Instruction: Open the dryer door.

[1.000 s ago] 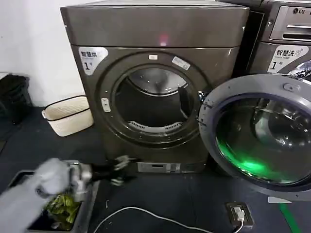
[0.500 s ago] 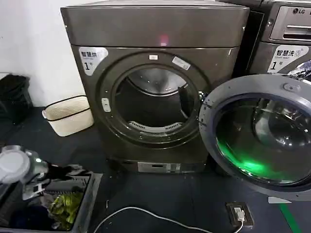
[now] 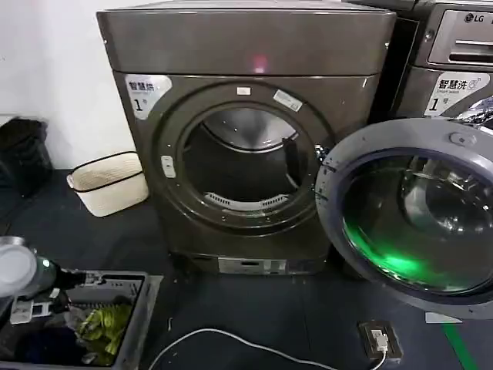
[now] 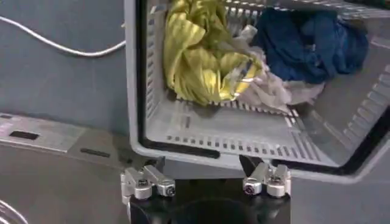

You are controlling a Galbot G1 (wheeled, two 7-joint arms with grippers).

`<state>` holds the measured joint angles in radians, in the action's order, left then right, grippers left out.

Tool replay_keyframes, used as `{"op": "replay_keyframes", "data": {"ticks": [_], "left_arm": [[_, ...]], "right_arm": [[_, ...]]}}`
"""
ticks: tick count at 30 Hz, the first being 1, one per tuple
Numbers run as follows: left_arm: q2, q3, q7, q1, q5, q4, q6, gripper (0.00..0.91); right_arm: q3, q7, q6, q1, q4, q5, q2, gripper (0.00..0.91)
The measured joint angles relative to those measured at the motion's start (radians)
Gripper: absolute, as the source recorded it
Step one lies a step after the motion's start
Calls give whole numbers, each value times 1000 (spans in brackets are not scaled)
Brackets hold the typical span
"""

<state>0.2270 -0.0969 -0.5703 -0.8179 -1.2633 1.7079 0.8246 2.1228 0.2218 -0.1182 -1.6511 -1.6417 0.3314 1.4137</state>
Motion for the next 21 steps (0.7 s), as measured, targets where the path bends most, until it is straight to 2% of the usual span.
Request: {"op": "replay_keyframes", "data": {"ticks": [21], "left_arm": [[-11,-20,4,-55,-77,-36,-1,907]], "right_arm": [[-9,-1,12,5,4,-16,9,907]]}}
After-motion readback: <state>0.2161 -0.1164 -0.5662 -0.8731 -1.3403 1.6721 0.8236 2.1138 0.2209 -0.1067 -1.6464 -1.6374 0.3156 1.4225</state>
